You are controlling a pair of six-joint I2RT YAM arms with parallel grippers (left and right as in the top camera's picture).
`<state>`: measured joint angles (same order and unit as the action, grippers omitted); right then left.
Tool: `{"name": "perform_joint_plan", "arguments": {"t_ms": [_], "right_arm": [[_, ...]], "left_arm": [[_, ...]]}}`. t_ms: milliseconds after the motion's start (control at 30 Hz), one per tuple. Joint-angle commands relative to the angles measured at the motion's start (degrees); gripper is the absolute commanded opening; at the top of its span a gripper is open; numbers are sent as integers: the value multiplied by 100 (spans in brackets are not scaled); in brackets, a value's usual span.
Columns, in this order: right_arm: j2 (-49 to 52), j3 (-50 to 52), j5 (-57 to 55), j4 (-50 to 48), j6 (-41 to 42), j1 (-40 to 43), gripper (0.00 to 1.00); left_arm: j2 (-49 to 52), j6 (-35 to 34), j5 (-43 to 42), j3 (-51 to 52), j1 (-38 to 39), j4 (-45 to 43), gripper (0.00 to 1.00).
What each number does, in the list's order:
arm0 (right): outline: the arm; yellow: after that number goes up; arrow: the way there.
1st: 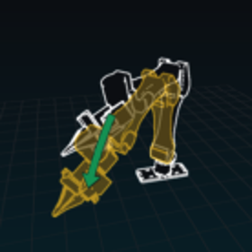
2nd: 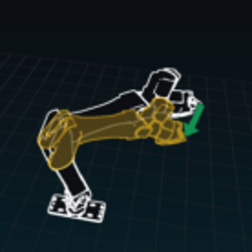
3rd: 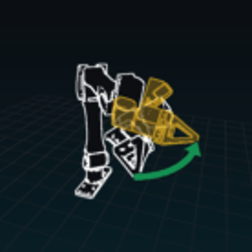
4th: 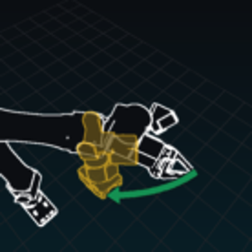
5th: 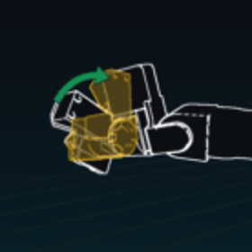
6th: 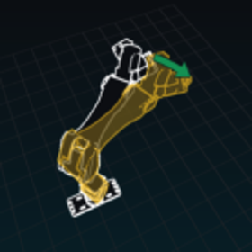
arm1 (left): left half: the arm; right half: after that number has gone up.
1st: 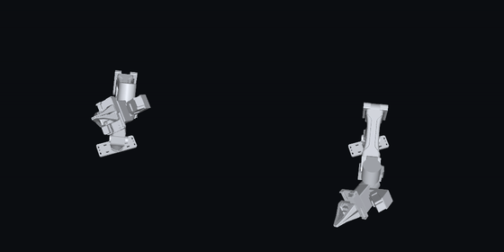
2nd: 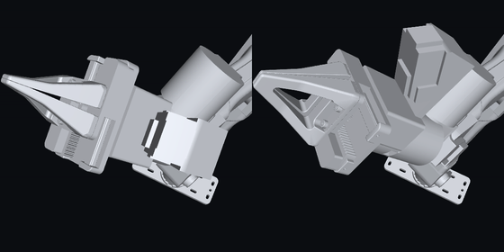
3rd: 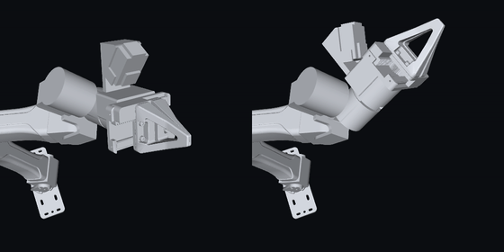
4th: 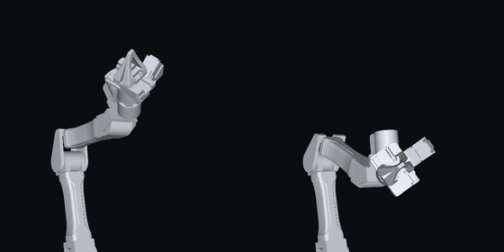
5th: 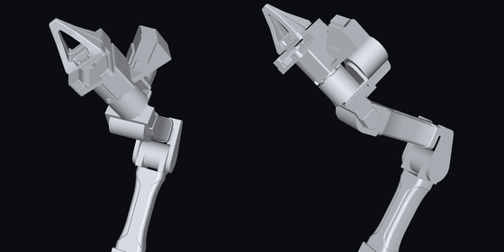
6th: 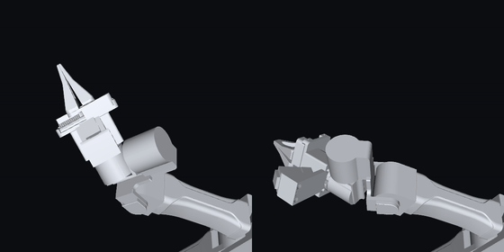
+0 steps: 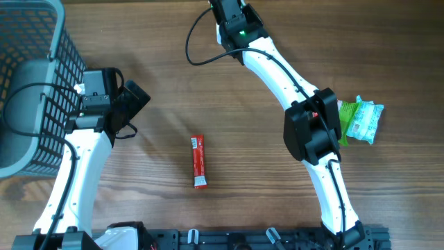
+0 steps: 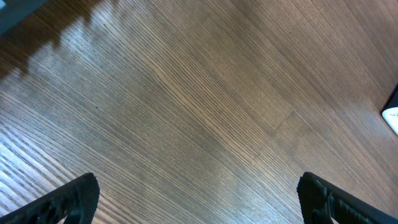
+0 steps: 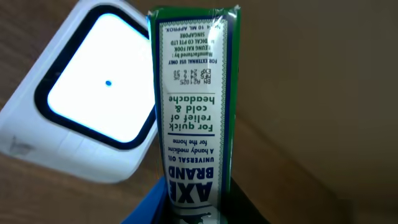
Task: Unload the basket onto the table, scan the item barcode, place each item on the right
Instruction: 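Carry the Axe box up to the barcode scanner with the right gripper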
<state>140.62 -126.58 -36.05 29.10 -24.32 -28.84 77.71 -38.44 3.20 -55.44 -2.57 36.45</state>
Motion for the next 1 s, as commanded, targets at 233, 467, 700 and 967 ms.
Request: {"name": "perform_joint_plan", "arguments": {"t_ms": [233,467,700,967], "right_arm": [[396,-85,-39,-1174,-2881,-61,19],[621,-46,-61,-1196,-3010,-57,17],[826,-46,-472,-1261,-3112,-50,18],[787,-48,-962,-1657,-3110,-57,20]], "left_arm": [[26,66,96,-7,17,-17,100],[26,66,96,-7,17,-17,100],[26,66,96,-7,17,-17,100],[26,66,96,-7,17,-17,100]]}}
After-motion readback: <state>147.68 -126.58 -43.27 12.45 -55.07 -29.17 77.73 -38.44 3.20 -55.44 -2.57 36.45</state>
